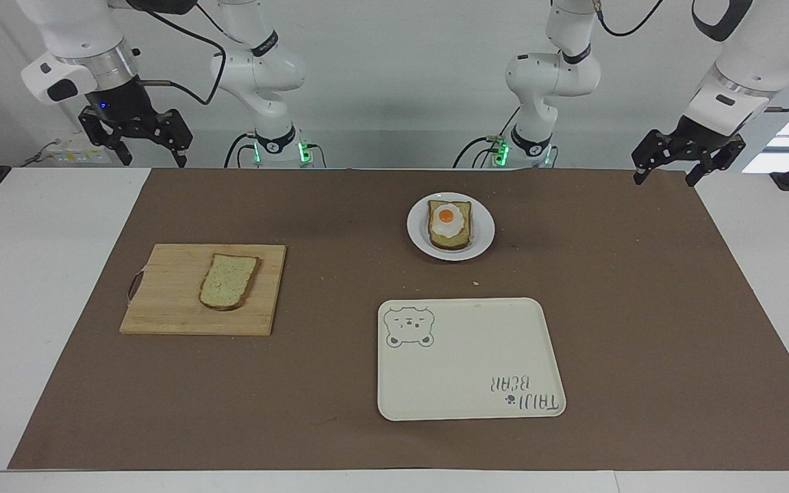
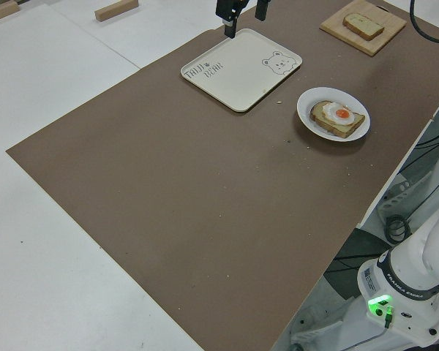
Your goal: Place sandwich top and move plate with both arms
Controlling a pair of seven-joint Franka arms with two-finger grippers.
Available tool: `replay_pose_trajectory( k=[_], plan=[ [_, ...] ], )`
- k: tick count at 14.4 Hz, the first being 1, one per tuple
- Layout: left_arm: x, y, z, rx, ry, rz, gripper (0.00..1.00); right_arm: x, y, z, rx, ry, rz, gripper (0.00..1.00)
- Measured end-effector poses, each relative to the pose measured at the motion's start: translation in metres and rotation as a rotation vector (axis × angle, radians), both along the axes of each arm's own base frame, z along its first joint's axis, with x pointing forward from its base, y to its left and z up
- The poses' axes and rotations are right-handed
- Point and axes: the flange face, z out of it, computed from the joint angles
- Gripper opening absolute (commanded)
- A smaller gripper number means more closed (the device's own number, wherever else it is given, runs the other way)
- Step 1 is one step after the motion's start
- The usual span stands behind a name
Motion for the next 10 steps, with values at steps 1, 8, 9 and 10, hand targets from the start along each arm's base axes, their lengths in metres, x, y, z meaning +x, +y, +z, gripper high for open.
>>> replay_pose_trajectory(
  k=[1,8,9,10],
  plan=[
    [0.0,0.0,0.0,0.0,0.0,0.0,1.0,0.0,0.0,0.0,0.0,0.0,0.0,1.0],
    [0.0,0.0,0.0,0.0,0.0,0.0,1.0,-0.0008,0.0,-0.0013,0.001,0.009,0.0,1.0],
    [0.0,0.0,0.0,0.0,0.0,0.0,1.0,-0.0008,0.0,-0.0014,0.001,0.009,0.0,1.0],
    [0.0,0.0,0.0,0.0,0.0,0.0,1.0,-0.0008,0.0,-0.0014,0.001,0.009,0.0,1.0]
  ],
)
